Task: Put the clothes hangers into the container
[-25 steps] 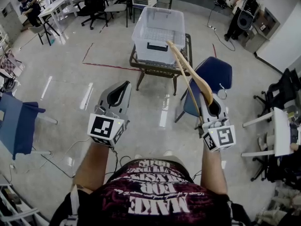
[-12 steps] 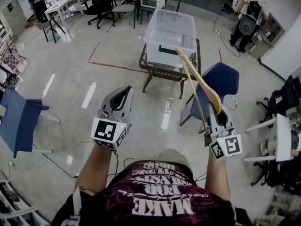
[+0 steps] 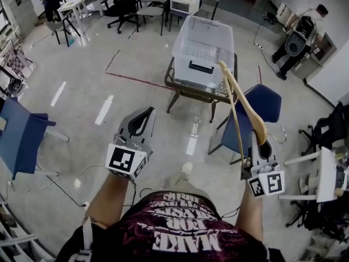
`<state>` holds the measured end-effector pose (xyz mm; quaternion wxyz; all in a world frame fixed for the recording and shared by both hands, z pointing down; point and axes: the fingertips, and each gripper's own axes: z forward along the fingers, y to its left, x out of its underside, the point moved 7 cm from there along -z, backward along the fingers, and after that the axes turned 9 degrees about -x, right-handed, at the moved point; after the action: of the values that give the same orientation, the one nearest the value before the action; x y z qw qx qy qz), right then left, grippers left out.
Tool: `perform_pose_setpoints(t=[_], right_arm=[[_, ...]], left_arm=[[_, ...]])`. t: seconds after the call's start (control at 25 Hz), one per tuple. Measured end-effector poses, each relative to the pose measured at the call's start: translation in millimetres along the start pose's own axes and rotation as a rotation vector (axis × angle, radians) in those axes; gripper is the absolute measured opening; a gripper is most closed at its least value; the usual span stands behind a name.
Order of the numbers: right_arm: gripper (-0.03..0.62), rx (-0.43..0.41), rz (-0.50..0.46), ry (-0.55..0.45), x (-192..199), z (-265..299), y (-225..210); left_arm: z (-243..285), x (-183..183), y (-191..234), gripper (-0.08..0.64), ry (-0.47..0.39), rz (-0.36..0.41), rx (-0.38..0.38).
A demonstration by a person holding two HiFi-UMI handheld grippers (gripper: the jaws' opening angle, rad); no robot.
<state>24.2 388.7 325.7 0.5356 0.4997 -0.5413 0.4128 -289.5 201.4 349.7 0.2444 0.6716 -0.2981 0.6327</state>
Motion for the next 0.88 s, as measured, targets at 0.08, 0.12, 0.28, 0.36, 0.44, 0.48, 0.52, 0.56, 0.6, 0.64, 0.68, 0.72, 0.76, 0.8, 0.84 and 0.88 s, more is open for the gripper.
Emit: perform_pose_setpoints(t=[0.08,0.12,0.28,0.36,0.44,0.48,0.52,0.56,0.6,0.64,0.68,0.72,0.76,0.8,0.84,0.88], right_arm=[[0.061,-0.005,0.009,0.001,5,12,-7],[0.061,-0.008,0.016,0.003,8,18,-11],[0.061,-0.022,0.043,0.004,17,46,-38],[0.061,-0.030,0.045,0.006,20,59,-50],[0.061,-0.039,0.047,0.008,23,69,-62],[0.061,-0.043,0.049,0.009,25,72,-68],[0.061,-0.045,0.051,0.010,27,76,-75],[0.061,-0.046,0.053,0.012,29,79,-82],[0.061,-0.047,0.055,0.013,30,83,-89],[0.061,-0.049,0.056,0.014,32,87,-94],[0.061,-0.051,0.055,0.015,33,92,-99],[0.061,-0.052,0.054,0.016,35,96,-104],[0.061,-0.053,0.050,0.017,36,101,-109],[0.061,-0.054,0.045,0.018,36,105,-115],[0.061,-0.055,0.038,0.019,38,109,-121],[0.061,-0.057,0.031,0.020,39,112,-127]], left_arm=[[12,3,2,0.006,0.017,0.018,0.015],[19,4,3,0.006,0.025,0.027,0.023],[53,7,3,0.006,0.048,0.041,0.042],[71,11,4,0.006,0.061,0.041,0.044],[87,15,3,0.006,0.070,0.032,0.039],[95,17,3,0.006,0.073,0.026,0.037],[103,18,2,0.006,0.077,0.022,0.035],[111,20,0,0.006,0.082,0.020,0.036],[119,21,0,0.006,0.086,0.018,0.038],[127,23,-1,0.006,0.090,0.016,0.042],[134,24,-1,0.006,0.095,0.012,0.047],[142,25,-1,0.006,0.099,0.009,0.050],[150,25,-1,0.006,0.101,0.008,0.050],[157,25,-1,0.006,0.101,0.012,0.050],[165,24,-3,0.006,0.100,0.020,0.048],[173,22,-6,0.006,0.097,0.029,0.047]])
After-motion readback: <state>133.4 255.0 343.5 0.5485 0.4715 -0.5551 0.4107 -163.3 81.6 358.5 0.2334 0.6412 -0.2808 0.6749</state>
